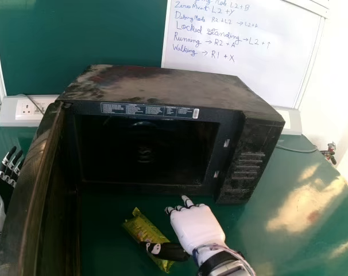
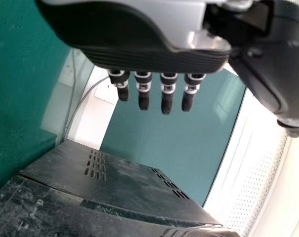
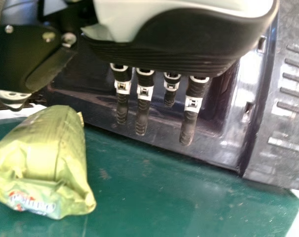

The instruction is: Put biscuit inside oven

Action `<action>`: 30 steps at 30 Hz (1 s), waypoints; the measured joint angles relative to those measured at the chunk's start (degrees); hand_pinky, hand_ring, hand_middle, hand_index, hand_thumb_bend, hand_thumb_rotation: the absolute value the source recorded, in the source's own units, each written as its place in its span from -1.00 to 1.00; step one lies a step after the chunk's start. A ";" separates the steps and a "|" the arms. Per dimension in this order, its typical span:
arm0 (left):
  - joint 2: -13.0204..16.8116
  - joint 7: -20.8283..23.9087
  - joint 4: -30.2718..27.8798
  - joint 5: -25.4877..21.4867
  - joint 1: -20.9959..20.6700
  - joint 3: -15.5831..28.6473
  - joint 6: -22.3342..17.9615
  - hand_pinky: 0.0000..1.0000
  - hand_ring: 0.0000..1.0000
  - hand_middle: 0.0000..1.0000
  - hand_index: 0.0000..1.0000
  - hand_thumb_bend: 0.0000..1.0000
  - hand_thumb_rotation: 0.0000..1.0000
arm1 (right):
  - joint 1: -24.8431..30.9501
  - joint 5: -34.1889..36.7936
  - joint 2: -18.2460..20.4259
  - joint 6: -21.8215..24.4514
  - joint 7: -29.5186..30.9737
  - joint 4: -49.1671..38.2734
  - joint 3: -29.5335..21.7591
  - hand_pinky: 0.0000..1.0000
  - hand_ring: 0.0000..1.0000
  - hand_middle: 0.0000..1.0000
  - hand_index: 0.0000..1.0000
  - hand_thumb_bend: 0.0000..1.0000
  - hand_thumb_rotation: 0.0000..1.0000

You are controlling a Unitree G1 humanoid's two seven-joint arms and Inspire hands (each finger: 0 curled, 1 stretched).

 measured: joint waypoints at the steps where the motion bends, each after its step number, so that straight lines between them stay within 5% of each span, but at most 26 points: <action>1: 0.02 0.00 -0.01 0.00 0.01 0.00 0.00 0.08 0.46 0.59 0.80 -0.69 -1.00 | 0.10 -0.64 0.35 0.00 0.02 0.00 0.08 0.27 0.55 0.59 0.67 0.95 0.32; 22: -0.22 0.07 -0.02 0.01 0.00 -0.05 -0.06 -0.01 0.43 0.58 0.79 -0.69 -1.00 | 1.33 -4.19 1.48 -4.29 4.09 0.01 1.56 0.31 0.55 0.61 0.64 0.99 0.32; 30: -0.26 0.21 -0.25 0.01 0.12 -0.08 0.03 0.10 0.46 0.59 0.80 -0.68 -1.00 | 1.34 -5.71 -0.52 -6.69 1.01 0.80 1.98 0.27 0.46 0.54 0.60 1.00 0.40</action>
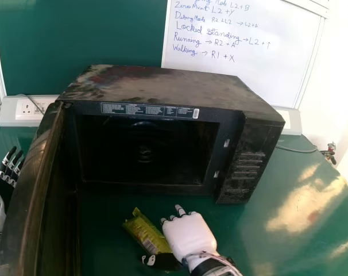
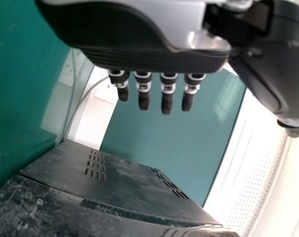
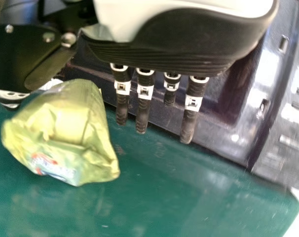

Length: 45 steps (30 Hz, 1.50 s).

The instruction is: Put biscuit inside oven

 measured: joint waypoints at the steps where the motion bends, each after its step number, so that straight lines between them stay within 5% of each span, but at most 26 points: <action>1: 0.00 0.07 -0.04 0.00 0.04 0.00 0.00 0.09 0.47 0.58 0.79 -0.68 -1.00 | 0.00 -0.29 -0.32 -0.12 -0.46 0.21 0.03 0.27 0.47 0.54 0.60 1.00 0.41; 25: 0.01 -0.10 0.00 -0.01 0.23 0.00 -0.10 0.06 0.46 0.59 0.80 -0.70 -1.00 | -1.45 -4.88 0.09 1.56 -5.53 7.04 2.25 0.24 0.37 0.46 0.59 1.00 0.37; 45: 0.14 0.15 0.06 0.00 0.36 -0.04 -0.11 0.05 0.46 0.58 0.79 -0.70 -1.00 | -5.15 -4.68 2.43 5.28 -0.79 10.68 3.76 0.35 0.50 0.57 0.66 0.93 0.18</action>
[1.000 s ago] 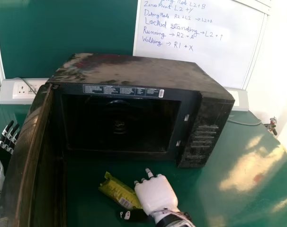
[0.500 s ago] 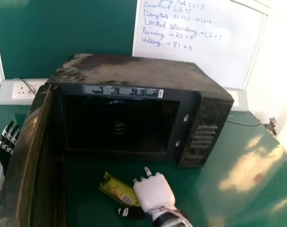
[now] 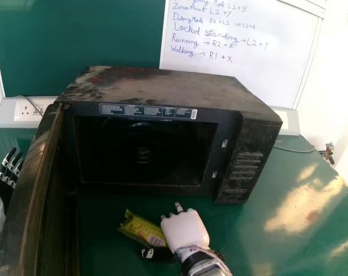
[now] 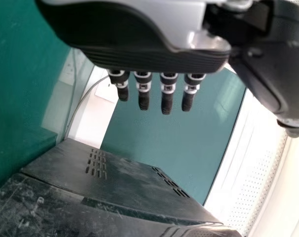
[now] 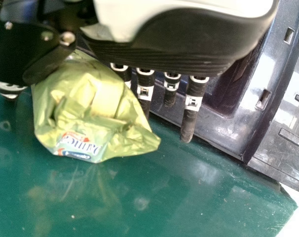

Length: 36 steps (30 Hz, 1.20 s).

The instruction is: Put biscuit inside oven

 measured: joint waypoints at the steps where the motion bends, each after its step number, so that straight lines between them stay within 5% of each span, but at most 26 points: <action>1: 0.03 -0.08 0.09 0.00 -0.04 0.00 -0.03 0.04 0.46 0.58 0.79 -0.69 -1.00 | 0.00 0.00 0.03 0.15 0.00 0.03 0.01 0.34 0.50 0.56 0.65 0.92 0.14; 3: 0.06 -0.18 0.22 0.00 -0.11 0.00 -0.06 0.04 0.45 0.58 0.78 -0.69 -1.00 | 0.01 -0.02 0.04 0.36 -0.14 0.08 0.07 0.30 0.44 0.51 0.59 0.82 0.00; 7: 0.13 -0.55 0.51 -0.01 -0.44 0.00 -0.08 0.02 0.45 0.58 0.79 -0.70 -1.00 | 1.10 2.27 0.44 2.01 -5.24 0.67 -0.39 0.18 0.20 0.28 0.36 0.44 -0.64; 10: 0.16 -0.77 0.62 -0.01 -0.58 0.00 -0.14 -0.01 0.44 0.57 0.78 -0.68 -1.00 | 1.52 6.97 0.82 2.38 -8.08 0.87 -1.73 0.08 0.03 0.08 0.27 0.44 -0.77; 12: 0.14 -0.68 0.57 0.00 -0.57 0.00 -0.23 0.01 0.45 0.58 0.78 -0.68 -1.00 | 1.56 9.28 0.92 2.57 -8.72 0.87 -2.26 0.05 -0.04 0.00 0.25 0.21 -0.94; 36: -0.01 -0.04 0.51 -0.02 -0.62 0.00 -0.05 -0.04 0.42 0.56 0.78 -0.69 -1.00 | 1.47 13.49 -0.87 2.90 -10.90 0.99 -2.71 0.15 0.02 -0.03 0.21 0.13 -1.00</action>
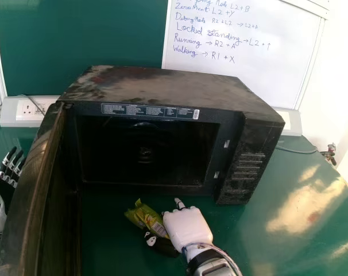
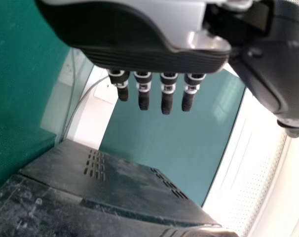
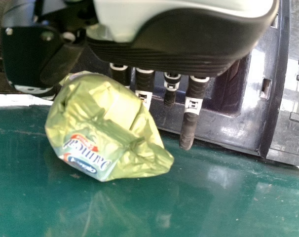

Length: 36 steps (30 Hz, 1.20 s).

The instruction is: Put biscuit inside oven

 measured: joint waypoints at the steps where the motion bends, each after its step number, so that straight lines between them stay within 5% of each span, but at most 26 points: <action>1: 0.01 -0.14 0.07 0.00 -0.05 0.00 0.00 -0.03 0.42 0.56 0.78 -0.69 -1.00 | 0.14 0.32 -0.05 -0.07 -0.53 0.02 0.01 0.16 0.03 -0.03 0.21 0.13 -1.00; 11: 0.00 -0.21 0.47 0.01 -0.42 0.00 -0.02 0.01 0.42 0.56 0.78 -0.69 -1.00 | 0.32 2.17 -0.86 -0.22 -2.68 -0.06 -0.57 0.18 0.05 -0.06 0.06 0.05 -1.00; 36: -0.12 -0.25 0.49 0.01 -0.44 0.00 -0.04 -0.06 0.40 0.55 0.77 -0.70 -1.00 | -0.22 6.69 0.34 1.58 -6.45 -2.08 -4.48 0.25 0.07 -0.06 0.06 0.05 -1.00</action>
